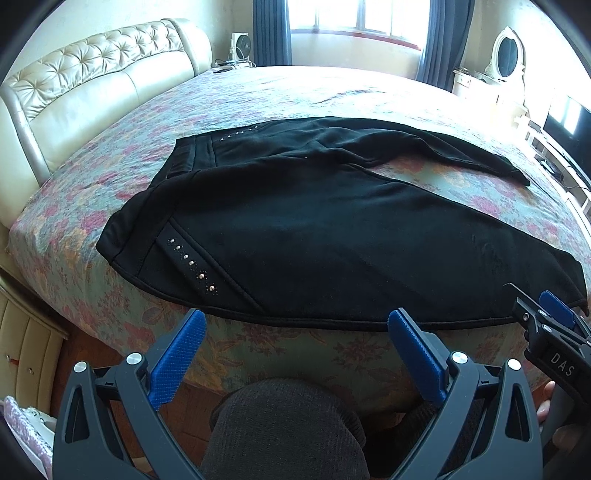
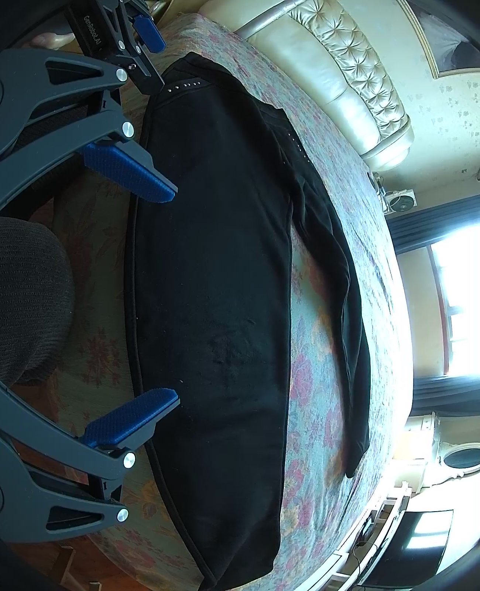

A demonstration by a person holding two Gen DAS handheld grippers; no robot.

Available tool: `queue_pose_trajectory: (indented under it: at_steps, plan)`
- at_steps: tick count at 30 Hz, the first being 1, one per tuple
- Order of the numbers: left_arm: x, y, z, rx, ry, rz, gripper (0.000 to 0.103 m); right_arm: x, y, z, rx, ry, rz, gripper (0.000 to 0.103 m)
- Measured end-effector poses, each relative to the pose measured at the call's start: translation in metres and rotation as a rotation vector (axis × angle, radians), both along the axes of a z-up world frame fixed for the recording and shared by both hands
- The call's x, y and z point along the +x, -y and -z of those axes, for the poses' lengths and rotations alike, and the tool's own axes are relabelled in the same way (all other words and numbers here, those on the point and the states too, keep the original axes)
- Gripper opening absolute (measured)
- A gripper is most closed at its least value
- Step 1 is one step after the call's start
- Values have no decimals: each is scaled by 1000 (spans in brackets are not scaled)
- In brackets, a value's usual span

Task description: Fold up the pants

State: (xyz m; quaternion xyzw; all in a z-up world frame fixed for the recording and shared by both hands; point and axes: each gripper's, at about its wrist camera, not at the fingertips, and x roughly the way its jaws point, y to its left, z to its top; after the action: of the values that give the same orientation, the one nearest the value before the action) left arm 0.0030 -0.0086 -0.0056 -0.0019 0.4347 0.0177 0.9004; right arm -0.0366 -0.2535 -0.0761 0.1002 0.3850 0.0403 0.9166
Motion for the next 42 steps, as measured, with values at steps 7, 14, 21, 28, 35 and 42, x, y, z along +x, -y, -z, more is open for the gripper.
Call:
queue_pose_trajectory:
  at_steps: [7, 14, 21, 28, 35, 42]
  plan:
    - [13, -13, -10, -28, -25, 30, 99, 0, 0, 0, 13, -8, -7, 101]
    - [66, -63, -30, -147, -143, 121, 99, 6, 5, 6, 43, -45, -3, 101]
    - [140, -184, -12, -499, -290, -22, 98, 20, -1, 6, 89, -80, -26, 101]
    - [238, -288, 10, -689, -195, -73, 98, 45, -17, -2, 154, -71, -84, 101]
    - [324, -332, 62, -775, -252, -38, 98, 74, -28, -4, 160, -69, -129, 101]
    - [368, -315, 72, -902, -209, 137, 98, 102, -42, 16, 211, -152, -153, 101]
